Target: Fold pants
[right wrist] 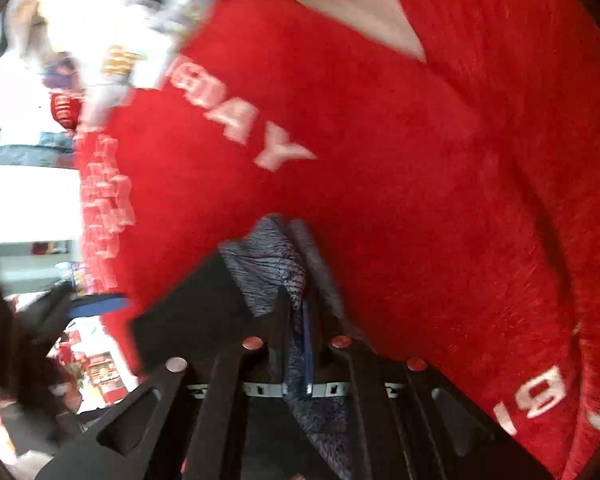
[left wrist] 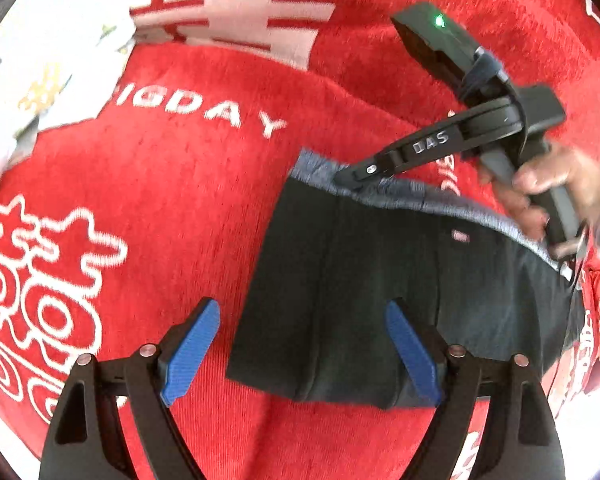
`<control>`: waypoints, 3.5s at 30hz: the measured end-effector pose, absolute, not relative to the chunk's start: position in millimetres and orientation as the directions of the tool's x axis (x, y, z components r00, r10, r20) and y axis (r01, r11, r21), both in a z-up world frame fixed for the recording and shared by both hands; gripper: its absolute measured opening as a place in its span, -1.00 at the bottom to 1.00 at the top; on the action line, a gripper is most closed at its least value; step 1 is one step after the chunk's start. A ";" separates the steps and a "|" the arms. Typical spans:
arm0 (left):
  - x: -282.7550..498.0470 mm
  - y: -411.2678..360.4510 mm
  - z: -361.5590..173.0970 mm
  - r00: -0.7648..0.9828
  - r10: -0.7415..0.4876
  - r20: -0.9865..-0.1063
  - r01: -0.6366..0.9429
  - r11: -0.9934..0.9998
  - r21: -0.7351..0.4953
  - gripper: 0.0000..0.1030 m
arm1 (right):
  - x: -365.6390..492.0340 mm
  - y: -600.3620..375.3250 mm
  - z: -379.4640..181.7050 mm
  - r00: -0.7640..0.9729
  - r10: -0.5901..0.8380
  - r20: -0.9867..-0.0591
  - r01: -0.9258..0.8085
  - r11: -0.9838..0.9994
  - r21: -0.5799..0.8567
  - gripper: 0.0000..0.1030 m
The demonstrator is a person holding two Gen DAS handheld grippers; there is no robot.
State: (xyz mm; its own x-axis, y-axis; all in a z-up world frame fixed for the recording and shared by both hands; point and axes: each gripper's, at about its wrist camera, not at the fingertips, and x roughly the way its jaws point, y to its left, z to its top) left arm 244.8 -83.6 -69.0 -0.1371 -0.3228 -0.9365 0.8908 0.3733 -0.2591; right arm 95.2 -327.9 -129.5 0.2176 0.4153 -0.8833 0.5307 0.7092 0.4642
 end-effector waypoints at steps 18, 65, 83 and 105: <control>239.4 -199.5 -100.1 0.045 -0.238 -0.970 0.891 0.448 -0.069 0.68 | -93.4 -351.0 -72.9 0.320 0.082 -0.944 0.881 0.341 0.329 -0.54; 112.8 -162.7 -78.4 0.033 -0.163 -0.986 0.953 0.301 -0.018 0.88 | -413.6 -186.8 -35.8 0.511 -0.027 -0.859 0.816 -0.299 0.494 -0.67; -44.4 -171.2 -85.5 -0.058 -0.136 -0.989 0.996 0.055 -0.066 0.88 | -586.6 -208.2 -20.8 0.371 -0.242 -0.897 0.709 -0.550 0.442 -0.83; -105.6 -329.7 -82.3 0.029 -0.231 -0.972 0.995 0.102 0.005 0.88 | -511.4 -326.4 -29.4 0.297 -0.202 -0.933 0.948 -0.053 0.313 -0.78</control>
State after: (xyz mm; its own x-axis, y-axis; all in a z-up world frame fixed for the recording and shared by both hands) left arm -105.6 -329.7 -82.3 0.0286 -0.2315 -0.9724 0.9947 0.1023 0.0049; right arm -511.4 -326.4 -29.4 0.2967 -0.2022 -0.9333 0.9483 -0.0534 0.3130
